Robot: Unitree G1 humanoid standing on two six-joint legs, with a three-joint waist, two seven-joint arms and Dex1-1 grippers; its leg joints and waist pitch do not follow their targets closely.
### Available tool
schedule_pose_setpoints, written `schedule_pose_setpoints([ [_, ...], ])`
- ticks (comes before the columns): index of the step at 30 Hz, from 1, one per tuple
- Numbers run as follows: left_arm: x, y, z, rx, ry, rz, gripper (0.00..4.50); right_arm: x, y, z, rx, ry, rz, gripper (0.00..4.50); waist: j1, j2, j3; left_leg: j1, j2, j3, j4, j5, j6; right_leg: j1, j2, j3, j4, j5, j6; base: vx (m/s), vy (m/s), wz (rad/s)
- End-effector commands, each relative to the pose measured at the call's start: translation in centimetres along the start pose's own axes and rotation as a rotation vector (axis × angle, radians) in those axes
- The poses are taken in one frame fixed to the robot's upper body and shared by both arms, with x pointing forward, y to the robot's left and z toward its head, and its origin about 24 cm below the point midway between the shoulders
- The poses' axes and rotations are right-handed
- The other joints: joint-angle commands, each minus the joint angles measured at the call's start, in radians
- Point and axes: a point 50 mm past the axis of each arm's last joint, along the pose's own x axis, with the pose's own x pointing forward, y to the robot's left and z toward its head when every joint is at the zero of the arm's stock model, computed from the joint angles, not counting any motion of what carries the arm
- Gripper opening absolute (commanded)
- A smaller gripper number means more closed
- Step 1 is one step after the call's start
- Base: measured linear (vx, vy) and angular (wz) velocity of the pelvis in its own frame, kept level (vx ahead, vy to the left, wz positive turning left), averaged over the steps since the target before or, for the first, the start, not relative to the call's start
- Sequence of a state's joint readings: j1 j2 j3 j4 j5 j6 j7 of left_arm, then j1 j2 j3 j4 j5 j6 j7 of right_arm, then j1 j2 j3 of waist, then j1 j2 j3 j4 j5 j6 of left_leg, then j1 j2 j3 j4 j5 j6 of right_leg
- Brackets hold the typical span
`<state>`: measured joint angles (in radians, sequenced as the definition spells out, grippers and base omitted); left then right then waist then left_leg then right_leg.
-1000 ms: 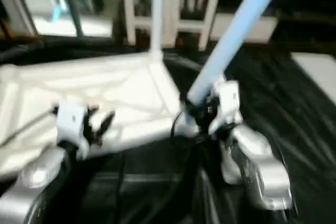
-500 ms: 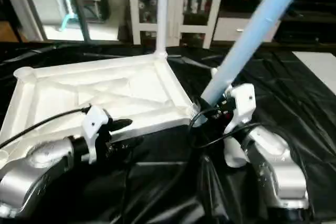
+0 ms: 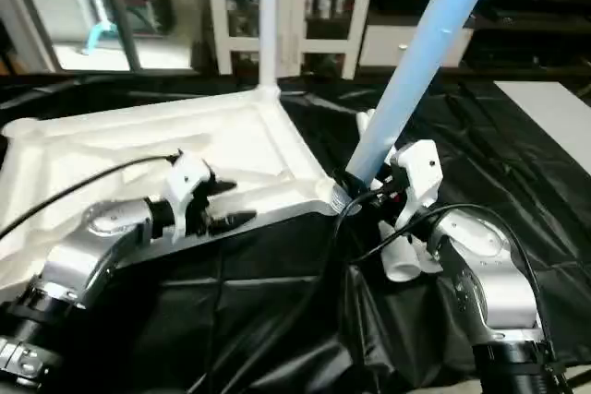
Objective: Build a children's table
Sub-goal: Insert table leg to table base
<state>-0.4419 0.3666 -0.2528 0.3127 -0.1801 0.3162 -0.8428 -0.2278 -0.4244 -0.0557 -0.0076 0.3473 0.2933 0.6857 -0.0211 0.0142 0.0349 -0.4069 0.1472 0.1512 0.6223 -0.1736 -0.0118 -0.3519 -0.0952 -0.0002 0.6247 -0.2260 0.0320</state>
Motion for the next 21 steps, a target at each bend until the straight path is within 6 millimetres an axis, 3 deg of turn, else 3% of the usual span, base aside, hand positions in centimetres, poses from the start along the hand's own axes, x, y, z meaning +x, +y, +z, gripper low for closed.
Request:
schedule_pose_setpoints([
  [1, 0.2, 0.1, 0.3, 0.020, 0.011, -0.034, 3.78, -0.2, -0.3, 0.2, -0.024, -0.004, -0.004, 1.84, 0.001, -0.001, -0.061, 0.028, 0.057, -0.020, -0.098, -0.309, -0.006, 0.004, -0.033, 0.006, -0.072, -0.086, -0.219, 0.065, -0.004, -0.07],
  [3, 0.7, 0.2, 0.1, 0.030, 0.028, -0.050, 3.78, -0.1, -0.3, 0.2, -0.026, -0.007, -0.004, 1.84, 0.003, 0.005, -0.065, 0.029, 0.057, -0.016, -0.093, -0.255, 0.014, 0.006, -0.032, 0.005, -0.066, 0.012, -0.239, 0.027, -0.001, -0.02],
  [4, 0.8, 0.3, 0.1, 0.032, 0.029, -0.049, 3.78, -0.1, -0.3, 0.2, -0.025, -0.009, -0.004, 1.84, 0.005, 0.002, -0.071, 0.026, 0.057, -0.014, -0.086, -0.194, 0.035, 0.014, -0.033, 0.004, -0.059, 0.095, -0.249, 0.000, 0.000, 0.00],
  [5, 1.1, 0.6, 0.1, 0.045, 0.038, -0.035, 3.78, -0.1, -0.2, 0.2, -0.027, -0.009, -0.005, 1.84, 0.010, 0.004, -0.075, 0.027, 0.058, -0.011, -0.077, -0.121, 0.066, 0.012, -0.033, 0.003, -0.053, 0.186, -0.263, 0.000, 0.000, 0.00],
  [6, 1.1, 0.8, 0.0, 0.057, 0.048, -0.023, 3.78, -0.1, -0.2, 0.2, -0.027, -0.010, -0.004, 1.84, 0.011, 0.001, -0.072, 0.023, 0.057, -0.007, -0.075, -0.094, 0.093, 0.012, -0.033, 0.002, -0.052, 0.219, -0.274, 0.000, 0.000, 0.00],
  [7, 1.2, 0.9, 0.0, 0.064, 0.055, -0.015, 3.78, -0.1, -0.2, 0.2, -0.027, -0.010, -0.004, 1.84, 0.014, 0.005, -0.070, 0.024, 0.057, -0.006, -0.075, -0.104, 0.099, 0.011, -0.034, 0.001, -0.054, 0.205, -0.277, 0.000, 0.000, 0.00],
  [10, 1.2, 1.3, -0.1, 0.063, 0.067, 0.000, 3.78, -0.1, -0.2, 0.1, -0.027, -0.008, -0.004, 1.84, 0.019, 0.002, -0.063, 0.030, 0.064, -0.003, -0.085, -0.200, 0.080, 0.007, -0.036, 0.002, -0.063, 0.071, -0.281, 0.000, 0.000, 0.00],
  [11, 1.2, 1.3, -0.2, 0.050, 0.070, -0.014, 3.78, -0.2, -0.2, 0.0, -0.027, -0.006, -0.006, 1.84, 0.021, 0.003, -0.060, 0.036, 0.068, 0.000, -0.090, -0.256, 0.051, 0.001, -0.034, 0.003, -0.068, -0.003, -0.276, 0.000, 0.000, 0.00],
  [12, 1.2, 1.3, -0.2, 0.050, 0.070, -0.014, 3.51, -0.2, -0.2, 0.0, -0.027, -0.006, -0.006, 1.84, 0.021, 0.003, -0.059, 0.037, 0.069, 0.001, -0.092, -0.273, 0.040, 0.000, -0.034, 0.004, -0.069, -0.025, -0.272, 0.000, 0.000, 0.00],
  [14, 1.2, 1.2, -0.4, 0.036, 0.070, -0.040, 3.42, -0.2, -0.2, -0.1, -0.027, -0.005, -0.007, 1.84, 0.024, 0.004, -0.058, 0.039, 0.070, 0.002, -0.096, -0.303, 0.013, -0.003, -0.033, 0.005, -0.071, -0.059, -0.260, 0.000, 0.000, 0.00],
  [17, 1.3, 0.8, -0.5, 0.022, 0.076, -0.088, 3.25, -0.1, -0.2, -0.1, -0.027, -0.004, -0.008, 1.84, 0.027, 0.003, -0.058, 0.038, 0.070, 0.004, -0.097, -0.300, -0.003, -0.005, -0.033, 0.007, -0.071, -0.053, -0.250, 0.000, 0.000, 0.00],
  [21, 1.3, 0.8, -0.7, 0.017, 0.082, -0.093, 2.99, 0.0, -0.3, -0.1, -0.028, -0.003, -0.008, 1.84, 0.028, 0.004, -0.059, 0.035, 0.070, 0.004, -0.097, -0.271, 0.007, -0.003, -0.035, 0.006, -0.068, -0.007, -0.253, 0.000, 0.000, 0.00],
])
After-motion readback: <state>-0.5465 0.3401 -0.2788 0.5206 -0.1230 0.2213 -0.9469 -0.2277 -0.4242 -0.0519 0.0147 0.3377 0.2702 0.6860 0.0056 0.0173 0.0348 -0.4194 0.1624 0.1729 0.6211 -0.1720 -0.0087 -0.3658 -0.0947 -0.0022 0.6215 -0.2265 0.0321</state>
